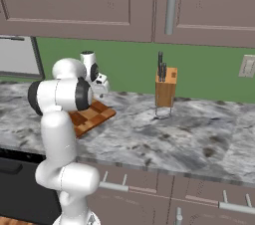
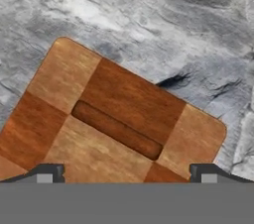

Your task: Move the cutting board and knife to the sink. Then move spray from the cabinet to the counter.

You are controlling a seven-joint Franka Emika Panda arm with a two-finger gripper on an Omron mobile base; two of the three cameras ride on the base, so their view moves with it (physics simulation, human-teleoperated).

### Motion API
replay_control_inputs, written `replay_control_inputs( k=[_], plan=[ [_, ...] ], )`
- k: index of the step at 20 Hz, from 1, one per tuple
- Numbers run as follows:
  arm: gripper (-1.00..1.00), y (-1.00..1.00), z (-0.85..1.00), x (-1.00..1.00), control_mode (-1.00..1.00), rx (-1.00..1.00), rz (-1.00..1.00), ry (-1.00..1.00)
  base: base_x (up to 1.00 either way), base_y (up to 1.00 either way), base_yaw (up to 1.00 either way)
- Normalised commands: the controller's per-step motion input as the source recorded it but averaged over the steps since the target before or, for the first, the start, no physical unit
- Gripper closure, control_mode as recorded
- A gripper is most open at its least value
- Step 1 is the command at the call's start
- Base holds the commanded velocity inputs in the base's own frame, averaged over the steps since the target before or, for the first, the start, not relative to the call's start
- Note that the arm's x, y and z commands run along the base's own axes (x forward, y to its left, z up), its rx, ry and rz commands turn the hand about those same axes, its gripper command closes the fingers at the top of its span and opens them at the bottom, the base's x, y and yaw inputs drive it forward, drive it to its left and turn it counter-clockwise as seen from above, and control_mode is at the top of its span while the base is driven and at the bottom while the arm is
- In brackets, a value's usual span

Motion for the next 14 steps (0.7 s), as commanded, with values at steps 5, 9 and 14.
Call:
replay_control_inputs(
  k=[5, 9, 14],
  plan=[
    [-1.0, 0.02, -0.35, 0.19, -1.0, 0.0, -0.12, 0.0, 0.0, 0.0, 0.0],
    [-1.0, 0.0, -0.33, 0.18, -1.0, 0.0, -0.16, 0.0, 0.0, 0.0, 0.0],
    [-1.0, 0.0, -0.17, 0.21, -1.0, 0.0, -0.15, -0.01, 0.0, 0.0, 0.0]
  ],
)
